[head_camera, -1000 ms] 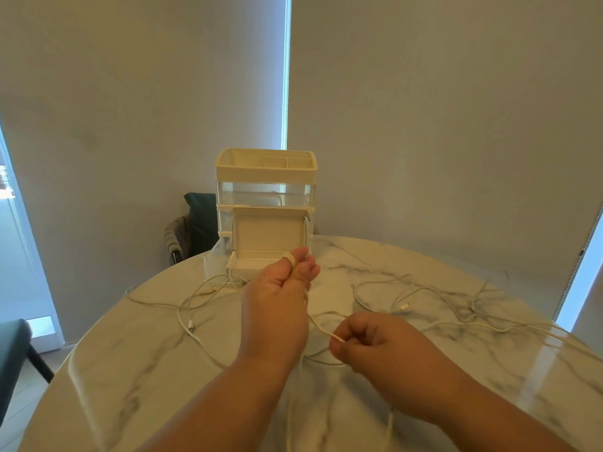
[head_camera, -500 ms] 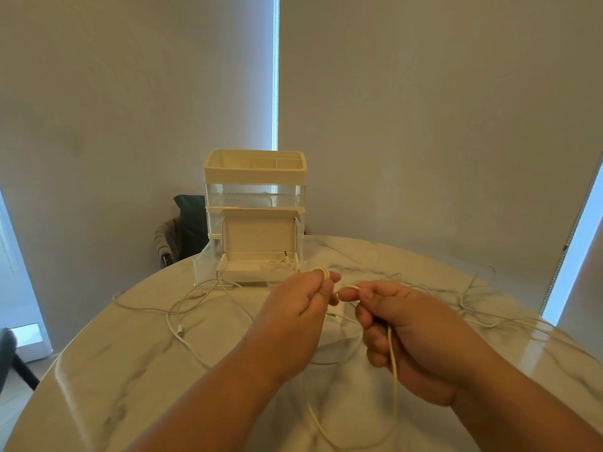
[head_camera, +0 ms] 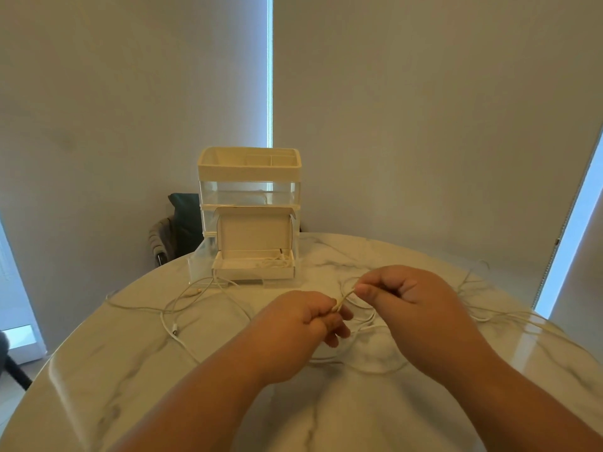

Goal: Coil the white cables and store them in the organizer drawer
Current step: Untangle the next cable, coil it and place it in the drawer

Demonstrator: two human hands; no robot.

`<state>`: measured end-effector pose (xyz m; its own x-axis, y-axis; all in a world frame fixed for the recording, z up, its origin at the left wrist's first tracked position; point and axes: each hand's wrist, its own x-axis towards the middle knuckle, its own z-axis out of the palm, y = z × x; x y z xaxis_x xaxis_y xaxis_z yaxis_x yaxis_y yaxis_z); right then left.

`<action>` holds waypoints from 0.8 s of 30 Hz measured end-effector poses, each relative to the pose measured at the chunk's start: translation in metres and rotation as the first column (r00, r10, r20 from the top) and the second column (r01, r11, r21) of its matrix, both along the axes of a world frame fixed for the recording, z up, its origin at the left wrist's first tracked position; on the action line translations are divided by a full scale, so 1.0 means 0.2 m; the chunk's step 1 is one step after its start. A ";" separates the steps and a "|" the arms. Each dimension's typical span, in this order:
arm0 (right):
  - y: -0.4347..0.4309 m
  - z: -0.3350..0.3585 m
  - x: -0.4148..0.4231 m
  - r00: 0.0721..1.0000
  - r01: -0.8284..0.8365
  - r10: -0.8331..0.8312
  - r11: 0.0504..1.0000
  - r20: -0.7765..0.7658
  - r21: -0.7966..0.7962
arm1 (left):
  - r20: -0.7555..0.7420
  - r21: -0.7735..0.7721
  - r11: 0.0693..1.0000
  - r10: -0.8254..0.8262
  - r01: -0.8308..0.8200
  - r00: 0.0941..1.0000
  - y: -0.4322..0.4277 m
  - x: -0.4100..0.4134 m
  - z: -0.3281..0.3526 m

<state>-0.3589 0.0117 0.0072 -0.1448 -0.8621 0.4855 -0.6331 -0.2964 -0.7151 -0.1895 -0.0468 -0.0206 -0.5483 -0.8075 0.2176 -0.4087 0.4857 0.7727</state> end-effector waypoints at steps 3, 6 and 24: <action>-0.02 -0.02 -0.03 0.992 0.036 -0.046 0.995 -0.117 -0.090 | -0.043 0.096 0.995 -0.035 0.039 0.998 0.02 0.00 0.02; -0.05 -0.03 -0.07 0.970 0.057 -0.093 0.985 -0.223 -0.161 | 0.001 0.048 0.997 -0.064 0.064 0.998 0.04 0.00 0.03; -0.13 -0.11 -0.09 0.990 -0.136 0.134 0.989 -0.041 -0.063 | -0.746 0.379 0.796 -0.041 0.473 0.665 0.11 -0.01 0.08</action>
